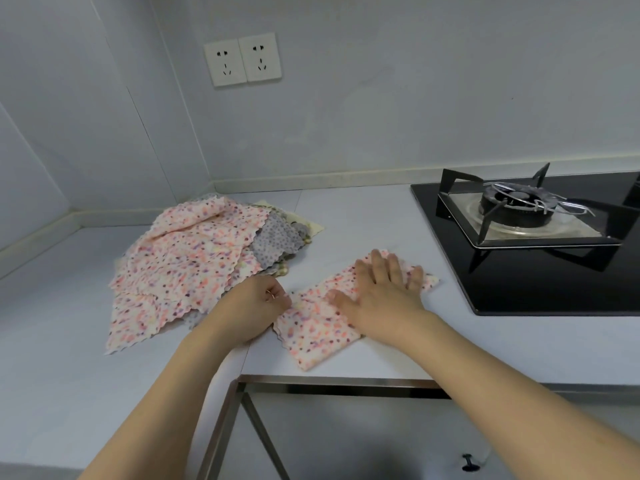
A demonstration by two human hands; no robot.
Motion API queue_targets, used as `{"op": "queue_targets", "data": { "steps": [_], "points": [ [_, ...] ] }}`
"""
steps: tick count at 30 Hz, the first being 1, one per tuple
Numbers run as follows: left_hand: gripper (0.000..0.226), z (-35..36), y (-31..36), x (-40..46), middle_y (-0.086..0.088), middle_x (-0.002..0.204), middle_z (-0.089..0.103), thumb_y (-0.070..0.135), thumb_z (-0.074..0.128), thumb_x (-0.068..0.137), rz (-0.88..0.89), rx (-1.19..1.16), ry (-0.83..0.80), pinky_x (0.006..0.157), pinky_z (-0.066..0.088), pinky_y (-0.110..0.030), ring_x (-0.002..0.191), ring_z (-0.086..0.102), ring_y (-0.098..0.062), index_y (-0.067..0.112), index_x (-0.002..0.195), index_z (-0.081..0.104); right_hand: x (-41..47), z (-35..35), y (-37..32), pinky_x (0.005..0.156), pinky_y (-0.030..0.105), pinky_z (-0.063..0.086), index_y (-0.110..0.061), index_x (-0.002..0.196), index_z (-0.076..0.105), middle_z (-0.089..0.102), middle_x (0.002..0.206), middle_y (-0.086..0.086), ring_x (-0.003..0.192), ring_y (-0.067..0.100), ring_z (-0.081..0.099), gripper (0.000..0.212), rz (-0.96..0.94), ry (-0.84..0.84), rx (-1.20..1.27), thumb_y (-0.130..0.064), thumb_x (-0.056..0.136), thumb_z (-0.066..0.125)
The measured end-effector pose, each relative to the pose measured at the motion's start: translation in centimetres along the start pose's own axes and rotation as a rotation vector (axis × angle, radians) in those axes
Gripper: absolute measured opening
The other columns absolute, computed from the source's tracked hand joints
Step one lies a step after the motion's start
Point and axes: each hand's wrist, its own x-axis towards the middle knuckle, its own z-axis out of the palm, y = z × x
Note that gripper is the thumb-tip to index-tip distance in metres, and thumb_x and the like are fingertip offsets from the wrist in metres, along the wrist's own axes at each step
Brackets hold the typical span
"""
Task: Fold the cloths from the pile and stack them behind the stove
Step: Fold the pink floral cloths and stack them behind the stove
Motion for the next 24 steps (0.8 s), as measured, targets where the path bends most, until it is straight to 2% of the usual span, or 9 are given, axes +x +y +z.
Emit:
{"op": "queue_targets", "data": {
  "steps": [4, 6, 9, 11, 13, 16, 19, 22, 24],
  "points": [
    [0.002, -0.3, -0.2, 0.3, 0.007, 0.069, 0.051, 0.027, 0.058, 0.092, 0.007, -0.053, -0.100, 0.057, 0.035, -0.026, 0.059, 0.047, -0.011, 0.027, 0.091, 0.058, 0.1, 0.1, 0.2, 0.109, 0.065, -0.013, -0.022, 0.153, -0.006, -0.016, 0.160, 0.007, 0.145, 0.034, -0.019, 0.110, 0.005, -0.040, -0.056, -0.092, 0.071, 0.014],
    [0.007, -0.5, -0.4, 0.2, 0.005, 0.069, 0.051, 0.022, 0.056, 0.093, -0.002, -0.111, -0.155, 0.059, 0.035, -0.028, 0.059, 0.045, -0.014, 0.029, 0.095, 0.055, 0.3, -0.1, 0.3, 0.109, 0.066, -0.012, -0.023, 0.153, -0.006, -0.017, 0.160, 0.007, 0.145, 0.034, -0.018, 0.112, -0.022, -0.068, -0.055, -0.093, 0.069, 0.016],
    [0.017, -0.9, -0.3, -0.5, 0.002, 0.067, 0.044, 0.018, 0.054, 0.093, 0.007, -0.177, -0.193, 0.060, 0.032, -0.030, 0.058, 0.039, -0.016, 0.033, 0.099, 0.051, -0.8, -0.6, -0.1, 0.113, 0.063, -0.006, -0.021, 0.154, 0.005, -0.008, 0.161, 0.006, 0.147, 0.031, -0.009, 0.100, -0.092, 0.109, 0.021, -0.083, 0.079, 0.028],
    [0.019, -1.2, 0.0, -1.0, 0.003, 0.066, 0.042, 0.018, 0.053, 0.094, 0.013, -0.204, -0.187, 0.060, 0.032, -0.030, 0.059, 0.037, -0.017, 0.036, 0.099, 0.052, -3.3, 0.1, -1.3, 0.114, 0.057, 0.020, -0.017, 0.143, 0.036, 0.028, 0.151, 0.010, 0.140, 0.030, 0.023, 0.074, -0.279, 0.431, 0.083, -0.065, 0.087, 0.041],
    [0.019, -1.5, 0.3, -1.6, 0.006, 0.061, 0.040, 0.018, 0.053, 0.094, 0.022, -0.233, -0.170, 0.061, 0.032, -0.030, 0.058, 0.036, -0.016, 0.037, 0.096, 0.055, -6.3, 1.3, -2.8, 0.094, 0.043, 0.045, -0.018, 0.115, 0.059, 0.054, 0.117, 0.002, 0.109, 0.023, 0.049, 0.050, -0.513, 0.582, 0.140, -0.056, 0.084, 0.048],
    [0.021, -1.7, 0.6, -3.1, 0.000, 0.069, 0.053, 0.016, 0.054, 0.094, 0.039, -0.199, -0.129, 0.065, 0.039, -0.035, 0.064, 0.046, -0.021, 0.033, 0.089, 0.065, -9.0, 3.5, -3.5, 0.083, 0.032, 0.047, -0.023, 0.100, 0.058, 0.054, 0.103, -0.006, 0.094, 0.017, 0.050, 0.044, -0.607, 0.463, 0.040, -0.060, 0.077, 0.054],
    [0.027, -2.0, 0.8, -4.8, -0.011, 0.088, 0.065, 0.010, 0.053, 0.088, 0.024, -0.162, -0.158, 0.067, 0.042, -0.034, 0.070, 0.051, -0.024, 0.029, 0.087, 0.072, -9.3, 4.1, -2.7, 0.074, 0.031, 0.049, -0.022, 0.092, 0.058, 0.054, 0.097, -0.005, 0.086, 0.018, 0.049, 0.030, -0.593, 0.492, 0.031, -0.043, 0.074, 0.069],
    [0.036, -2.6, 0.8, -6.6, -0.002, 0.082, 0.060, 0.003, 0.052, 0.079, 0.024, -0.138, -0.241, 0.056, 0.035, -0.023, 0.061, 0.046, -0.012, 0.028, 0.098, 0.070, -9.9, 3.5, -2.2, 0.065, 0.027, 0.042, -0.019, 0.082, 0.055, 0.054, 0.086, -0.005, 0.078, 0.016, 0.046, 0.010, -0.639, 0.487, 0.142, -0.029, 0.082, 0.058],
    [0.035, -2.8, 0.7, -7.5, 0.002, 0.086, 0.061, 0.000, 0.059, 0.081, 0.029, -0.142, -0.248, 0.054, 0.036, -0.017, 0.058, 0.048, -0.005, 0.027, 0.099, 0.070, -10.4, 2.9, -2.0, 0.064, 0.026, 0.036, -0.018, 0.082, 0.054, 0.054, 0.083, -0.006, 0.077, 0.015, 0.046, 0.009, -0.630, 0.467, 0.229, -0.025, 0.088, 0.051]
  ]
}}
